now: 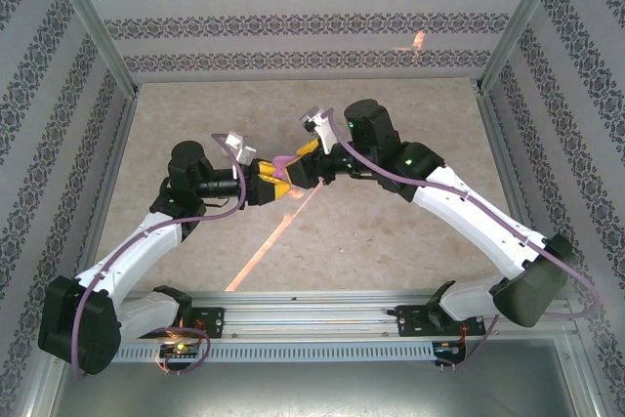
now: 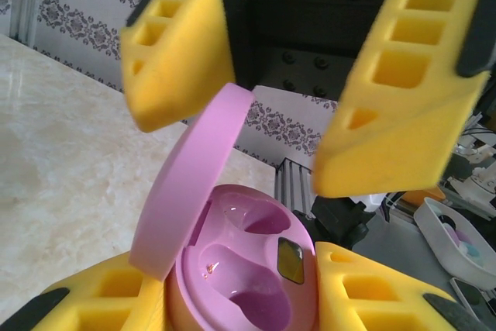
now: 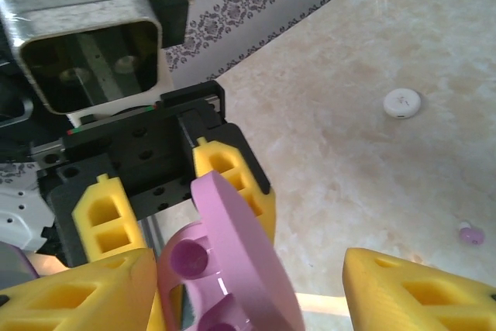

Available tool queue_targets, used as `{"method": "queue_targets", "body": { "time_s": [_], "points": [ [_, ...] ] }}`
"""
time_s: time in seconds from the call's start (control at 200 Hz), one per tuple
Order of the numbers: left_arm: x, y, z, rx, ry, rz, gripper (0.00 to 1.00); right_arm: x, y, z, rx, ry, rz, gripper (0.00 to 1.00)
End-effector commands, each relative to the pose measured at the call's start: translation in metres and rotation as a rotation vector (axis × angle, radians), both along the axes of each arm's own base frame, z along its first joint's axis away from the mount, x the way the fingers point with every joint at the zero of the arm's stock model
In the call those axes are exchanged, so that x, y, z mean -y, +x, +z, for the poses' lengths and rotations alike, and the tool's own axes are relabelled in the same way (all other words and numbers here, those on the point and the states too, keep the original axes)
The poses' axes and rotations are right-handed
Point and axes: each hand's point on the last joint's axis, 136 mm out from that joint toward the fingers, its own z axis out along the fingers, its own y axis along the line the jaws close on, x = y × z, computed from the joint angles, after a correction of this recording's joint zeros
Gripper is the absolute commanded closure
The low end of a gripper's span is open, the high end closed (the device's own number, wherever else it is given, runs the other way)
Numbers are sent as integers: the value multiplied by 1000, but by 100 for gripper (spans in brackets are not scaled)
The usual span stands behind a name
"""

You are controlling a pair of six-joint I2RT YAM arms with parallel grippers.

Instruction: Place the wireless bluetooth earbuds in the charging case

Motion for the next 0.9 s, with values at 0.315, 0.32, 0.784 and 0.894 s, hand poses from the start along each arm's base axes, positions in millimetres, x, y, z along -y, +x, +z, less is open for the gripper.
{"method": "queue_targets", "body": {
  "time_s": [0.315,0.32,0.784,0.894],
  "points": [
    [-6,6,-2,11,3,32,74,10,-6,30,-49,85,-33,33],
    [-6,6,-2,12,2,32,74,10,-6,31,-50,86,-35,33],
    [-18,6,-14,-3,27,85,74,67,59,18,-273,116,-425,35],
    [-20,5,-14,-2,32,91,74,81,80,-18,-417,71,-563,37]
  ]
}}
